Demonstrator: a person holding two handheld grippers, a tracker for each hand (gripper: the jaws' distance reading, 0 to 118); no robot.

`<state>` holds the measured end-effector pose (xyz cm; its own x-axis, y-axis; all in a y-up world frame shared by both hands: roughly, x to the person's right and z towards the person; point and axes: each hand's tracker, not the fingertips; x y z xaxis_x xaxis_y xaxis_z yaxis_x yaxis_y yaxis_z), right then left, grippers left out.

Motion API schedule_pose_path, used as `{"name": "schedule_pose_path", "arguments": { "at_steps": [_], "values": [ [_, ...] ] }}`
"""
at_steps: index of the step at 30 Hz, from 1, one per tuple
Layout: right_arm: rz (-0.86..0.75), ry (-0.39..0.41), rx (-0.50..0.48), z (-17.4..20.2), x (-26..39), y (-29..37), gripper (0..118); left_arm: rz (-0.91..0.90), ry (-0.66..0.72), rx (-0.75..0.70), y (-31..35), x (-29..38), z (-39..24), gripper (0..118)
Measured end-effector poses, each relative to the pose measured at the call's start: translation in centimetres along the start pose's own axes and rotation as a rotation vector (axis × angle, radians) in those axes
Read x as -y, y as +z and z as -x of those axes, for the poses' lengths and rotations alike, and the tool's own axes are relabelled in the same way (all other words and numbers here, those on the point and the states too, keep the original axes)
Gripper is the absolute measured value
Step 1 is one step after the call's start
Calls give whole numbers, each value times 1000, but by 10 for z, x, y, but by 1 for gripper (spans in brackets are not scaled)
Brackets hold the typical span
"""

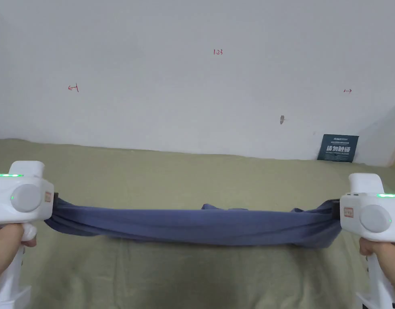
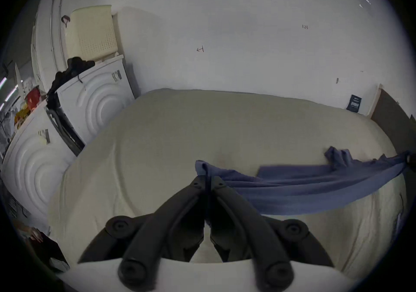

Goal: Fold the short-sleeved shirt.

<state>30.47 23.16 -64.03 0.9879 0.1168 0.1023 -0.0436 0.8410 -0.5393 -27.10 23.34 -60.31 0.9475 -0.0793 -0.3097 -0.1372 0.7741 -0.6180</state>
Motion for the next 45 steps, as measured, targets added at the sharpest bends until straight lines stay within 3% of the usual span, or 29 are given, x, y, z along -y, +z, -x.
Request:
{"name": "schedule_pose_path", "arguments": {
  "at_steps": [3,9,12,15,27,29,30,32,33,35,36,37,38,39,40,41,42,43,45],
  "values": [
    [21,-46,-31,-16,36,48,2,3,-73,-1,44,37,11,2],
    [71,-38,-48,-46,130,141,2,15,-104,70,129,124,38,2],
    [108,-22,-52,-54,186,175,2,49,-137,117,155,172,48,2],
    [178,-59,-77,-57,231,196,2,101,-137,131,164,215,56,2],
    [311,-119,-62,-55,272,172,3,207,-57,130,133,260,70,2],
    [318,-115,-65,-54,272,172,9,211,-61,135,133,260,70,6],
    [326,-117,-69,-53,272,173,33,209,-66,138,135,261,69,23],
    [318,-80,-5,-48,267,181,101,206,-73,143,135,260,72,98],
    [309,-60,22,-44,265,185,117,218,-68,148,135,260,75,118],
    [133,-3,75,-38,263,202,106,175,-44,148,144,267,82,115],
    [136,33,81,-28,260,211,109,171,-43,132,148,266,87,115],
    [153,50,60,-19,257,218,106,167,-45,118,151,267,90,113],
    [158,46,9,-9,255,225,90,147,-42,101,156,270,91,107],
    [153,29,-53,-4,260,219,90,147,-39,98,160,273,94,107],
    [140,13,-103,5,262,221,80,149,-34,98,164,275,98,104],
    [141,25,-117,15,265,223,58,148,-22,99,167,278,103,93],
    [136,22,-126,26,270,224,9,165,-11,113,173,282,104,54],
    [123,8,-153,38,273,236,1,246,-17,154,174,286,107,0],
    [150,-10,-231,57,283,243,1,193,30,190,182,297,116,0]
  ]
}}
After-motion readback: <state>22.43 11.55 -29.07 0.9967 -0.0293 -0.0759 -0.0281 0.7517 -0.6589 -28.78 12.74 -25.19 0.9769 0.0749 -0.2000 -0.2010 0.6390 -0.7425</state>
